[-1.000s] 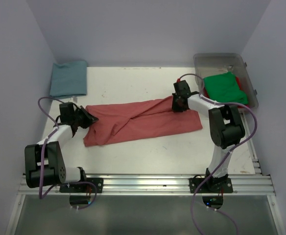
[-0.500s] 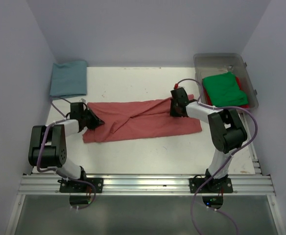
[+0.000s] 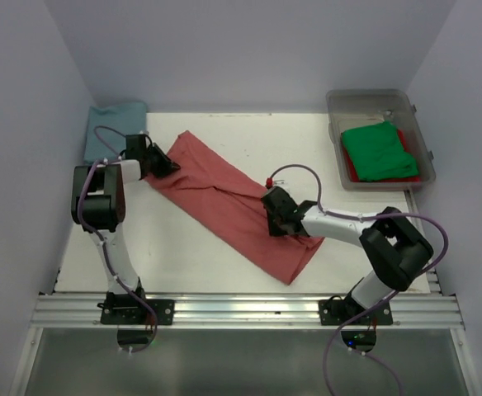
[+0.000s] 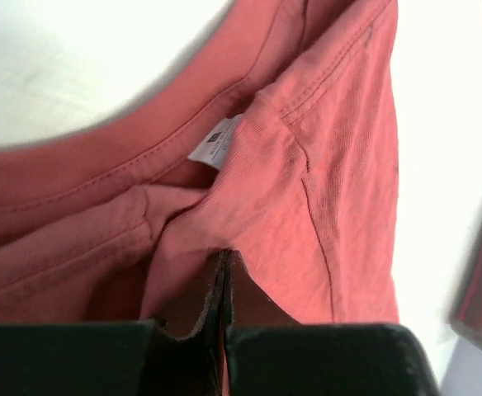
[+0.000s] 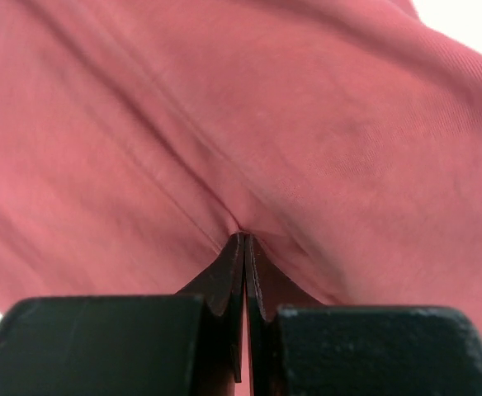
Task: Fold and stack the t-shirts
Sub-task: Rotate the tshirt 90 degrees
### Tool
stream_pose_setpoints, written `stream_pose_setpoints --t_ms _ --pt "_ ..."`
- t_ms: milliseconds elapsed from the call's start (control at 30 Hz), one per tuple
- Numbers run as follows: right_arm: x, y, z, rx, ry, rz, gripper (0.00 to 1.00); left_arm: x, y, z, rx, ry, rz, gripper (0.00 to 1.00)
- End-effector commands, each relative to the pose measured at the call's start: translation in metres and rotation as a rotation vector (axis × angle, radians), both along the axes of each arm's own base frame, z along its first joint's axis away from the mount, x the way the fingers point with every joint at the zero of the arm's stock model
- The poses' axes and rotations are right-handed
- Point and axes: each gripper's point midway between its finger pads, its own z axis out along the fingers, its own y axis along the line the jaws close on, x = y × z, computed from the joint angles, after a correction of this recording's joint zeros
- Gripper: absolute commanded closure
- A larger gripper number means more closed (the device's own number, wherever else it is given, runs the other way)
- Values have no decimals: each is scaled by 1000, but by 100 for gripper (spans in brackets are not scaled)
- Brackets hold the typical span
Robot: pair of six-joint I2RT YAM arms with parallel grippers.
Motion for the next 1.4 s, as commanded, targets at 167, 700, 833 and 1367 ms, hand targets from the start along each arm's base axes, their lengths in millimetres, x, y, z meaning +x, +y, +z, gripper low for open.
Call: stream_pose_setpoints --t_ms 167,700,833,1367 --pt "-90 26 -10 -51 128 77 100 55 -54 -8 -102 -105 -263 100" --pt "-123 101 21 31 98 194 100 106 -119 3 -364 -279 -500 98" --pt "-117 107 35 44 53 200 100 113 -132 40 -421 -397 -545 97" --pt "84 101 213 102 -506 58 46 26 -86 218 -70 -644 -304 83"
